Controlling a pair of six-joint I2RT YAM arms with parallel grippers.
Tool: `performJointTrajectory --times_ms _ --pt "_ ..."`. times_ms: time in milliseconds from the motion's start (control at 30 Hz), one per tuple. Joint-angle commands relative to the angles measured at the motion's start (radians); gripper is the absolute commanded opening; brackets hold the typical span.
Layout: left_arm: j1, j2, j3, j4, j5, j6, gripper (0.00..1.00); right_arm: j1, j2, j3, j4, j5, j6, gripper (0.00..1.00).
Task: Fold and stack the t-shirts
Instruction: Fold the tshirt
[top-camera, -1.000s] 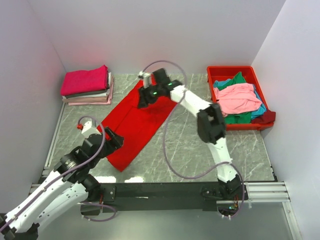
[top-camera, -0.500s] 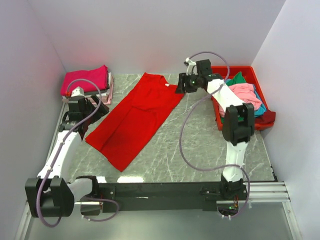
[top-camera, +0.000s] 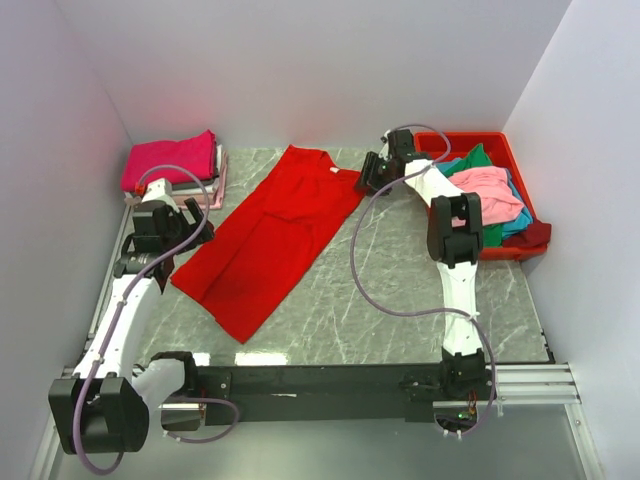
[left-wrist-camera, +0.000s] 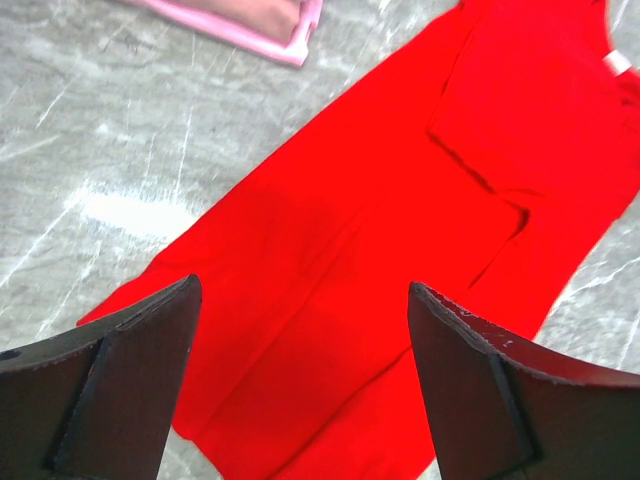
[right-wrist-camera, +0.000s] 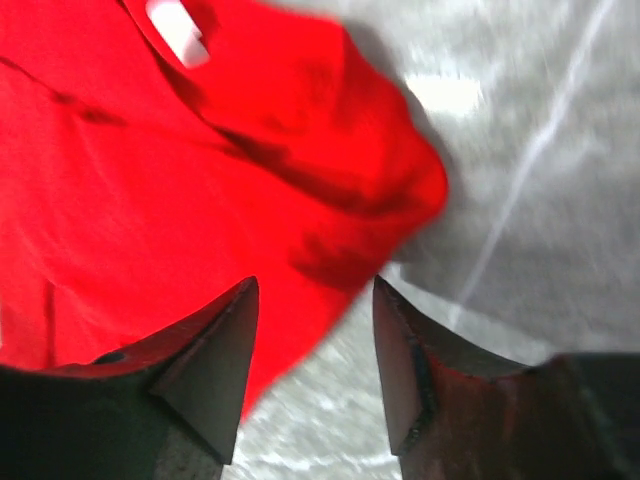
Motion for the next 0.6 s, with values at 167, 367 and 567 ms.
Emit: performJointTrajectory --times_ms 167,367,567 --pt "0.004 -0.048 -0.031 0.003 -0.008 0.041 0.89 0.006 0.109 0.138 -0.016 -0.003 0.100 0.40" --pt "0.004 -0.048 -0.039 0.010 0.009 0.040 0.89 -0.020 0.105 0.192 -0.027 0.088 0.080 0.13" --pt "0.006 -0.014 -0.037 0.014 0.014 0.049 0.88 -0.040 0.173 0.405 -0.016 0.212 0.025 0.09"
